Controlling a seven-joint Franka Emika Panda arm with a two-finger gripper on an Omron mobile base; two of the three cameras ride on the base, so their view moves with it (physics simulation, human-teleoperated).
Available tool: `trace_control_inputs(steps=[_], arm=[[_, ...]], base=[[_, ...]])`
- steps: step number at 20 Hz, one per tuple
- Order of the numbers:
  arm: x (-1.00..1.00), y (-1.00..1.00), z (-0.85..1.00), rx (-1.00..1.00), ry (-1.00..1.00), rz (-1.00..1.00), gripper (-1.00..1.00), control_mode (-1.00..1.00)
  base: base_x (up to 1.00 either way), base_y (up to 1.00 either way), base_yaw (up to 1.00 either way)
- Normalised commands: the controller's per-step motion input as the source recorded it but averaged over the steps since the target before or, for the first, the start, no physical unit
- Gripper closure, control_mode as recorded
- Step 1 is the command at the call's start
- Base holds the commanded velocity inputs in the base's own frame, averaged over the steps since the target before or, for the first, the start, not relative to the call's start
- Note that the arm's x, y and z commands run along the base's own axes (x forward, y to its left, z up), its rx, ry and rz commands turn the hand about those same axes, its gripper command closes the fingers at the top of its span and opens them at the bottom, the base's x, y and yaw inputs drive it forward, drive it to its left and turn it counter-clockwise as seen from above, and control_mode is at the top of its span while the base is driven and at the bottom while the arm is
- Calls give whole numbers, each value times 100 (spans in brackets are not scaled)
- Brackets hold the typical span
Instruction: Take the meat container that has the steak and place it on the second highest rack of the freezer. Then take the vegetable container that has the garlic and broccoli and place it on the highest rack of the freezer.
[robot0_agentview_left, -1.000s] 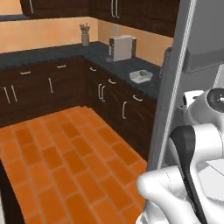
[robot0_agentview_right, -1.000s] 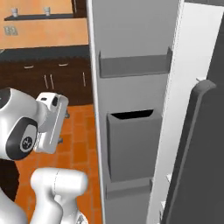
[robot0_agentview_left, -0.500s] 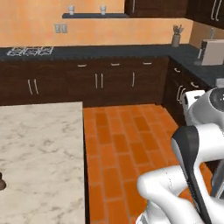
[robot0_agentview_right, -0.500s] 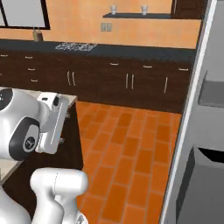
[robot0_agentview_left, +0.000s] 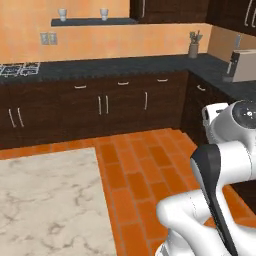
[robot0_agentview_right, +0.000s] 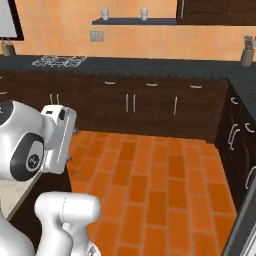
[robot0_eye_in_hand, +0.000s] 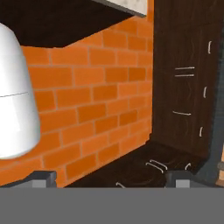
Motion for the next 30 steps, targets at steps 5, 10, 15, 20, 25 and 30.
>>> trace_control_inputs(steps=[5,10,15,20,25,30], arm=[[0,0,0,0,0,0,-100,100],[0,0,0,0,0,0,-100,100],[0,0,0,0,0,0,-100,100],[0,0,0,0,0,0,-100,100],[0,0,0,0,0,0,-100,100],[0,0,0,0,0,0,-100,100]], base=[[100,0,-52],[100,6,-55],[100,0,-60],[100,0,-64],[100,0,-66],[100,25,-62]])
